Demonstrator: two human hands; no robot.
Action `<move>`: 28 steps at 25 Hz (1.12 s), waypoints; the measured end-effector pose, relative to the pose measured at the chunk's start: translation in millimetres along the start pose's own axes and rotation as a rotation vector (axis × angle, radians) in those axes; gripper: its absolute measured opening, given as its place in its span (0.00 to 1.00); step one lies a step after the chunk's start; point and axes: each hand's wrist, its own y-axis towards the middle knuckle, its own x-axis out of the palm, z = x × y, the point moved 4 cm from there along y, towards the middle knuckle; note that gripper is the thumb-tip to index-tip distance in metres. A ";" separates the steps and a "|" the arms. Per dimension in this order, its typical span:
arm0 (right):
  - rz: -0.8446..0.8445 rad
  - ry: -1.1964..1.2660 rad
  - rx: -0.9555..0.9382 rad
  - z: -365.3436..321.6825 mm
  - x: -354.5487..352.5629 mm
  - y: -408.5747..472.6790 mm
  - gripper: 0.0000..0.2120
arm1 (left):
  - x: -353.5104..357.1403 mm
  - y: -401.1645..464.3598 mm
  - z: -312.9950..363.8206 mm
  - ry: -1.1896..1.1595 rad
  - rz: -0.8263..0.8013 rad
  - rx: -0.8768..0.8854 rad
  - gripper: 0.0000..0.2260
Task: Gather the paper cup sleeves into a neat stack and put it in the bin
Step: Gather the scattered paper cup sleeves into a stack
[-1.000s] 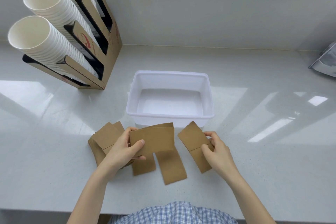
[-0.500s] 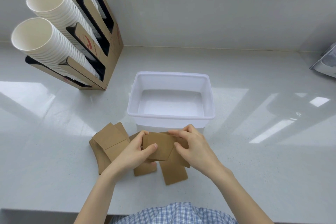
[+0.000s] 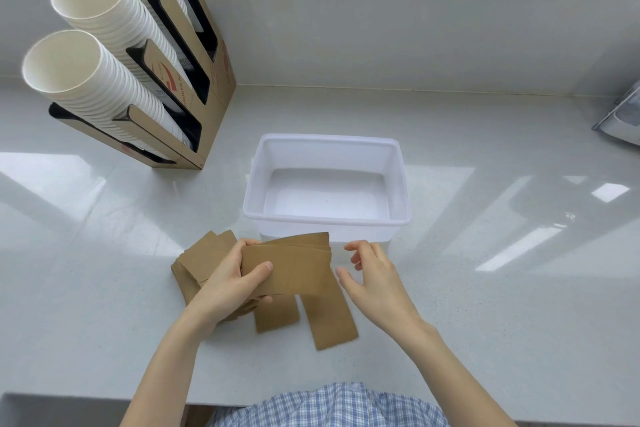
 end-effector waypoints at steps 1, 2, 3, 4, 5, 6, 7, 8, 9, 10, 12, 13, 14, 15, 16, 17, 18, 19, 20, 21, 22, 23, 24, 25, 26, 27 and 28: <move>-0.044 -0.067 0.043 4.1 5.8 -1.3 0.23 | -3.5 -1.0 -0.7 -0.019 0.018 0.002 0.05; -0.101 -0.159 0.080 6.6 14.3 -3.6 0.29 | -6.3 -2.0 -1.2 -0.038 0.036 0.008 0.05; -0.156 -0.256 0.103 6.5 24.1 -6.3 0.35 | -8.7 -2.7 -1.6 -0.052 0.052 0.012 0.06; -0.196 -0.336 0.117 5.1 33.8 -9.5 0.39 | -10.4 -3.0 -2.0 -0.062 0.065 0.014 0.06; -0.214 -0.393 0.125 3.2 42.2 -12.3 0.42 | -11.2 -2.8 -2.6 -0.068 0.073 0.016 0.06; -0.212 -0.433 0.130 1.6 48.2 -13.7 0.43 | -11.9 -2.3 -3.2 -0.069 0.079 0.018 0.06; -0.196 -0.455 0.132 1.2 52.0 -13.5 0.42 | -12.7 -1.7 -3.8 -0.067 0.082 0.021 0.06; -0.177 -0.459 0.134 1.4 53.2 -12.5 0.39 | -13.3 -1.3 -4.5 -0.063 0.082 0.021 0.07; -0.164 -0.453 0.139 1.9 52.9 -11.3 0.36 | -13.6 -1.1 -5.1 -0.061 0.079 0.019 0.07; -0.162 -0.445 0.145 2.6 52.1 -10.6 0.33 | -13.6 -0.6 -5.1 -0.059 0.076 0.019 0.07; -0.171 -0.427 0.145 3.6 51.2 -9.8 0.31 | -13.6 -0.6 -4.4 -0.057 0.075 0.023 0.06; -0.174 -0.419 0.140 4.1 50.5 -9.8 0.31 | -13.6 -0.1 -4.1 -0.052 0.073 0.025 0.06; -0.175 -0.413 0.135 4.9 49.0 -9.7 0.31 | -13.6 0.2 -4.0 -0.048 0.073 0.026 0.06; -0.175 -0.406 0.134 6.4 46.7 -9.5 0.32 | -13.8 0.4 -3.9 -0.046 0.073 0.024 0.06; -0.171 -0.391 0.142 8.9 43.3 -8.9 0.33 | -13.9 0.2 -3.7 -0.046 0.074 0.024 0.06; -0.165 -0.369 0.155 12.0 38.7 -8.4 0.35 | -14.1 0.1 -3.8 -0.047 0.073 0.026 0.06; -0.158 -0.341 0.167 15.6 33.1 -8.2 0.36 | -13.8 0.0 -3.8 -0.048 0.072 0.027 0.06; -0.148 -0.310 0.171 18.8 27.2 -8.0 0.37 | -13.8 -0.2 -3.7 -0.047 0.072 0.027 0.06; -0.133 -0.280 0.169 21.5 21.3 -8.0 0.38 | -13.9 -0.5 -3.1 -0.045 0.072 0.024 0.06; -0.118 -0.252 0.164 23.7 15.5 -8.6 0.38 | -14.0 -0.7 -2.7 -0.042 0.072 0.020 0.06; -0.105 -0.228 0.157 25.5 9.8 -9.1 0.38 | -13.7 -0.7 -2.1 -0.039 0.071 0.015 0.06; -0.096 -0.208 0.149 26.8 4.7 -10.0 0.38 | -13.4 -0.6 -1.7 -0.038 0.070 0.010 0.06; -0.090 -0.189 0.136 27.1 0.7 -10.8 0.37 | -13.1 -0.8 -1.4 -0.037 0.067 0.007 0.06; -0.086 -0.171 0.114 26.3 -2.5 -12.0 0.37 | -12.3 -0.9 -0.9 -0.032 0.061 0.004 0.06; -0.086 -0.154 0.081 24.4 -4.7 -13.3 0.37 | -10.6 -1.2 -0.2 -0.025 0.051 -0.001 0.06; -0.090 -0.138 0.042 20.8 -6.1 -14.6 0.36 | -8.8 -1.1 0.0 -0.020 0.042 -0.007 0.05; -0.099 -0.125 -0.001 16.1 -6.1 -15.4 0.36 | -7.1 -1.1 -0.2 -0.018 0.032 -0.013 0.05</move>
